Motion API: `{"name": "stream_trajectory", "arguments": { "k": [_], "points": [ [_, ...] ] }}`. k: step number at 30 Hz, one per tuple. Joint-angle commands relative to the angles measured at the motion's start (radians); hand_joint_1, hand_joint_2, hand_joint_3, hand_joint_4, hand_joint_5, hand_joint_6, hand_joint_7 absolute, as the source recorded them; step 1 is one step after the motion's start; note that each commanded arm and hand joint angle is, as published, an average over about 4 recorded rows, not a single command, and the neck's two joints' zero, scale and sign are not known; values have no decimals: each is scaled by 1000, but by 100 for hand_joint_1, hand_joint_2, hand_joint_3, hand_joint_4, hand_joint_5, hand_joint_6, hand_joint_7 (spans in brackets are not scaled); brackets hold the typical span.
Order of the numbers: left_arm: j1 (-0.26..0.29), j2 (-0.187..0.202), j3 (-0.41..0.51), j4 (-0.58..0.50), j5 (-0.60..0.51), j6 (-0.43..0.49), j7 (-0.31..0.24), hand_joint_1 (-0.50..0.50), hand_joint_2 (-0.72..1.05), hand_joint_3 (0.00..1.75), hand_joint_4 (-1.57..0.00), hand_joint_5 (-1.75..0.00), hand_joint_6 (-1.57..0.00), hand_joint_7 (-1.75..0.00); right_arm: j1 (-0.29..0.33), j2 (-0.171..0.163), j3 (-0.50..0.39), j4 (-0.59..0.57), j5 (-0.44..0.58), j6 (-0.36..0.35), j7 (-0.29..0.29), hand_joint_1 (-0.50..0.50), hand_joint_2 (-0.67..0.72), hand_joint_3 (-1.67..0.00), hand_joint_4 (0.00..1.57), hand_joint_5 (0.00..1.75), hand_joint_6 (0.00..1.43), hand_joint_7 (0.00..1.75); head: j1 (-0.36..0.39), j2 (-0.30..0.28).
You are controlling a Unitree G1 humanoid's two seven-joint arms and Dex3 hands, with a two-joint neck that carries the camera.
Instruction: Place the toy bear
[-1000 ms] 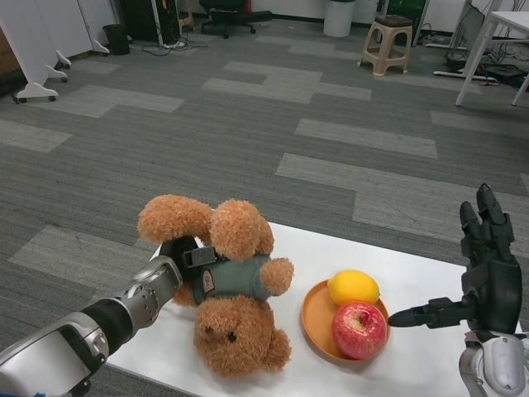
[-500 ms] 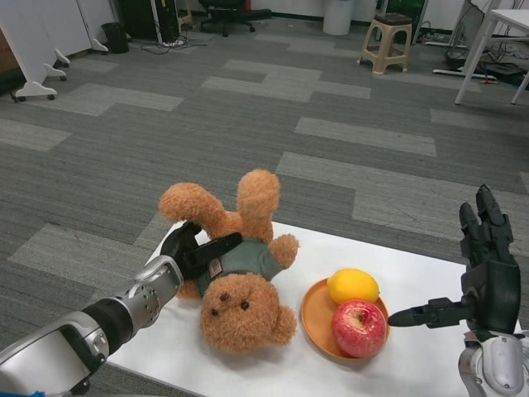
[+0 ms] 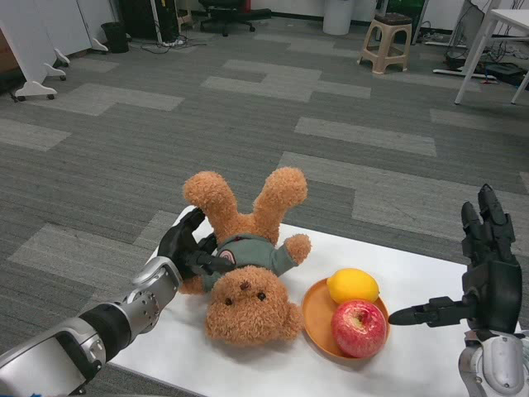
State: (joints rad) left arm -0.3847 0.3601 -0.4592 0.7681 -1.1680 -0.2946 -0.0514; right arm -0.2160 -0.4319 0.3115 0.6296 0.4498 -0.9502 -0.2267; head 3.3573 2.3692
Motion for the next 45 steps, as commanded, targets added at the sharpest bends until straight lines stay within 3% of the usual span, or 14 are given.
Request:
{"name": "stream_trajectory", "arguments": {
  "k": [1, 11, 29, 40, 45],
  "points": [
    [15, 5, 9, -18, 1, -44, -8, -48, -55, 9, 0, -59, 0, 0, 1, 2, -7, -1, 1, -5, -1, -33, 28, 0, 0, 19, 0, 7, 2, 2],
    [58, -5, 110, -71, 31, -97, -8, -48, -64, 9, 0, -51, 0, 0, 9, 0, -12, -17, 1, -5, 0, -33, 28, 0, 0, 15, 0, 7, 7, 9],
    [135, -43, 397, -232, 149, -193, 0, -48, -64, 9, 0, -51, 0, 0, 21, 2, -15, -44, 1, -7, 0, -33, 28, 0, 0, 19, 0, 7, 3, 18],
    [155, -39, 431, -474, 211, -221, -1, -48, -64, 9, 0, -51, 0, 0, 23, 2, -17, -56, 1, -7, 0, -33, 28, 0, 0, 19, 0, 9, -2, 21],
    [153, -10, 393, -563, 240, -215, -3, -48, -64, 9, 0, -41, 0, 0, 23, 3, -17, -57, 1, -7, 1, -33, 28, 0, 0, 15, 0, 7, -6, 23]
  ]
}}
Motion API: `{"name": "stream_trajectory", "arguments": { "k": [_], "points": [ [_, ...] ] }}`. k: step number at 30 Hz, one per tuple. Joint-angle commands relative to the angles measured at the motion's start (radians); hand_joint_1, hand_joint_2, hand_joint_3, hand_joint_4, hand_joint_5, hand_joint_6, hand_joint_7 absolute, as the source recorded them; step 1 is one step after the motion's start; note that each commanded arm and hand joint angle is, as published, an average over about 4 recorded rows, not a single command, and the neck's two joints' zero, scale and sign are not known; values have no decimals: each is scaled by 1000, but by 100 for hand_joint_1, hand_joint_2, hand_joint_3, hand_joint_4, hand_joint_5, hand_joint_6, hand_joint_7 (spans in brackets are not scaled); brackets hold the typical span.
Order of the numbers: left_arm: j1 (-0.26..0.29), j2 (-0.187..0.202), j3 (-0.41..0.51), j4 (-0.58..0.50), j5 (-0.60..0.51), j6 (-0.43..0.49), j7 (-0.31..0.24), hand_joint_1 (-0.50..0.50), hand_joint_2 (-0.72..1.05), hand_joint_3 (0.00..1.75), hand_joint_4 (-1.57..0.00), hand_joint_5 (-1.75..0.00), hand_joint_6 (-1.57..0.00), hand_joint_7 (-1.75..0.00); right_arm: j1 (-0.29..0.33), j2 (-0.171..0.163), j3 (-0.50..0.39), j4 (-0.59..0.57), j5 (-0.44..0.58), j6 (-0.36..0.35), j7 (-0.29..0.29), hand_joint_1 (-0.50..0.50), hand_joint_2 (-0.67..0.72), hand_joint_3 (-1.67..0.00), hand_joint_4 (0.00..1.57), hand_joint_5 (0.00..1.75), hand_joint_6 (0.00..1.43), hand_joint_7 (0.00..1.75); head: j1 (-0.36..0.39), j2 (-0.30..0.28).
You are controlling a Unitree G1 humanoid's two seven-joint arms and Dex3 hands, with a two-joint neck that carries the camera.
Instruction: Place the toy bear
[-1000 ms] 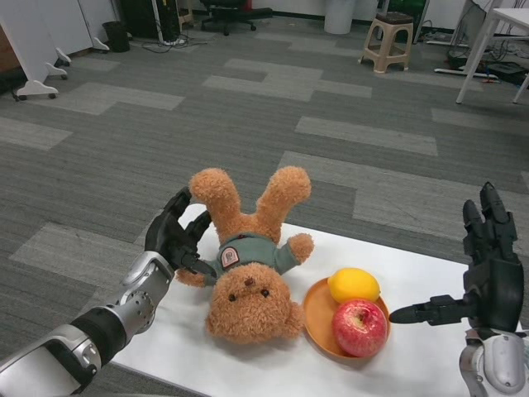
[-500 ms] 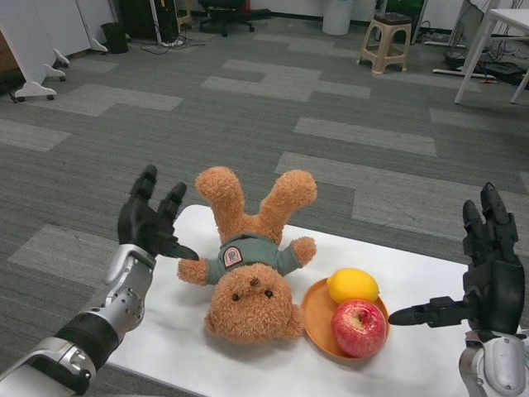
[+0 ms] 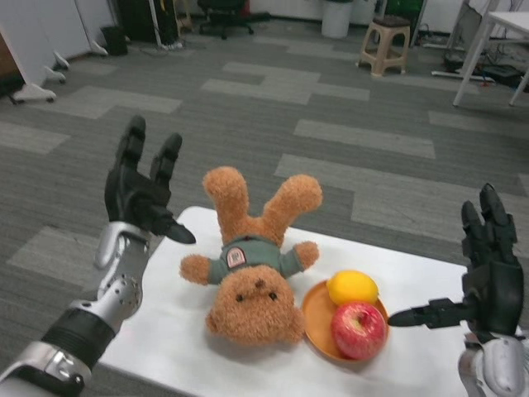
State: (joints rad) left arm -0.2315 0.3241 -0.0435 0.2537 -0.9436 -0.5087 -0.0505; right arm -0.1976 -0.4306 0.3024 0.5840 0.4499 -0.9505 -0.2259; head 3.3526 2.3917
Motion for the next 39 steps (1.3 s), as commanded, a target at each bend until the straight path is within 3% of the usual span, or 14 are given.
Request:
{"name": "stream_trajectory", "arguments": {
  "k": [1, 4, 7, 13, 19, 25, 33, 36, 39],
  "points": [
    [0, 32, -35, -63, 18, 1, -4, -48, -61, 9, 0, -41, 0, 0, 4, 3, -8, -12, 1, -7, 0, -33, 28, 0, 0, 17, 0, 7, -1, 0],
    [-1, 54, -70, -104, 27, 22, -12, -48, -59, 9, 0, -41, 0, 0, 4, 3, -8, -13, 1, -7, 0, -33, 28, 0, 0, 19, 0, 7, -6, 4],
    [-7, 80, -112, -140, 31, 71, -53, -48, -55, 4, 0, -41, 0, 0, 4, 3, -7, -13, 1, -7, 0, -33, 28, 0, 0, 15, 0, 7, -9, 5],
    [-13, 85, -119, -173, 17, 144, -139, -48, -55, 9, 0, -41, 0, 0, 3, 5, -7, -13, 1, -7, 2, -33, 28, 0, 0, 19, 0, 7, -10, 7],
    [-10, 101, -45, -198, 7, 268, -261, -48, -55, 9, 0, -41, 0, 0, 2, 6, -9, -9, 1, -7, 2, -33, 28, 0, 0, 19, 0, 7, -9, 6],
    [2, 123, 49, -219, 0, 341, -343, -48, -48, 9, 0, -41, 0, 0, -1, 6, -9, -8, 1, -7, 3, -33, 28, 0, 0, 19, 0, 7, -10, 4],
    [74, 136, 154, -244, 3, 404, -412, -48, -46, 9, 0, -41, 0, 0, 0, 9, -9, -24, 0, -7, 3, -33, 28, 0, 0, 17, 0, 7, -17, 9],
    [116, 120, 192, -248, -5, 407, -434, -48, -41, 9, 0, -41, 0, 0, 0, 13, -7, -30, 0, -7, 3, -33, 28, 0, 0, 19, 0, 7, -10, 13],
    [124, 103, 207, -249, -7, 407, -439, -48, -37, 9, 0, -41, 0, 0, -3, 15, -5, -31, 0, -7, 3, -33, 28, 0, 0, 19, 0, 7, -6, 16]
  ]
}}
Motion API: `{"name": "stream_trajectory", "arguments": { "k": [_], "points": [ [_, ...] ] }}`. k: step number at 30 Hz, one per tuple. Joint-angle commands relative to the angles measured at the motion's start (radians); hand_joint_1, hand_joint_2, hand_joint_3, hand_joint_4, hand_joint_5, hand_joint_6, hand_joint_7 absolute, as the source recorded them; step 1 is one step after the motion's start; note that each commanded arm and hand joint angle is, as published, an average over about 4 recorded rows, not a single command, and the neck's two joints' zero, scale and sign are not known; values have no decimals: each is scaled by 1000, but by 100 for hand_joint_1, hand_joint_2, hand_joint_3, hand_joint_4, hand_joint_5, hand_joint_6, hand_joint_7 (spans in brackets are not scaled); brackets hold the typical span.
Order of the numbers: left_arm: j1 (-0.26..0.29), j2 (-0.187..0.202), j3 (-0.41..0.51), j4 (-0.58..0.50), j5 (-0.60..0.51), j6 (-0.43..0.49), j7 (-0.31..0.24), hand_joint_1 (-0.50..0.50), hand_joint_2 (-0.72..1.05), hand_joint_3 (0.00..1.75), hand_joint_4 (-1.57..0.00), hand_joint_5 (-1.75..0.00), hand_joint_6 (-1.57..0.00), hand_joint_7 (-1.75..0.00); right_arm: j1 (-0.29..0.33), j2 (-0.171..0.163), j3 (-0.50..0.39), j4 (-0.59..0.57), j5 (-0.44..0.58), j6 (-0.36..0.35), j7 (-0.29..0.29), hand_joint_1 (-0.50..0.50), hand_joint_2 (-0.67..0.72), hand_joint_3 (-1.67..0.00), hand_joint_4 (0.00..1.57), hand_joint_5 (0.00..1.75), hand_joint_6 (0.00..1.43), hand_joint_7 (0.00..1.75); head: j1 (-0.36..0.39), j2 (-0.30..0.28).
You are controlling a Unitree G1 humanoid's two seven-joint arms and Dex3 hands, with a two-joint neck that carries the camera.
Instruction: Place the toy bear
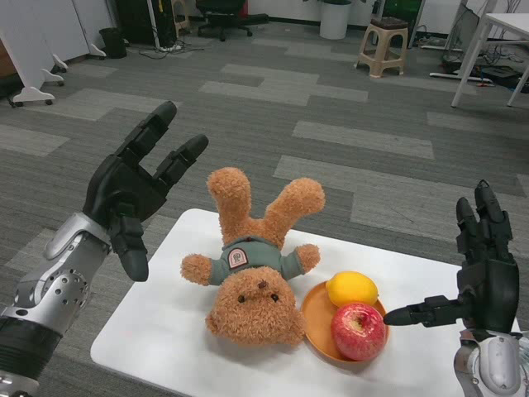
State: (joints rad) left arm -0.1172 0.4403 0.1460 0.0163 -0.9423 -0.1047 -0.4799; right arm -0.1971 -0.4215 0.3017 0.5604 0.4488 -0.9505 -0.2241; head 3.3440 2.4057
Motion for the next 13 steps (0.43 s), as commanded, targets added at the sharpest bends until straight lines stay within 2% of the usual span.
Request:
{"name": "stream_trajectory", "arguments": {
  "k": [1, 13],
  "points": [
    [10, -15, 18, -12, -9, 3, -10, -48, -37, 9, 0, -41, 0, 0, -5, 6, -4, -8, 1, -7, 2, -33, 28, 0, 0, 19, 0, 7, 2, 1],
    [-1, -24, 19, -8, -12, 2, -14, -48, -37, 9, 0, -41, 0, 0, -26, 24, 0, -6, -2, -7, 1, -33, 28, 0, 0, 19, 0, 7, 0, 8]
  ]
}}
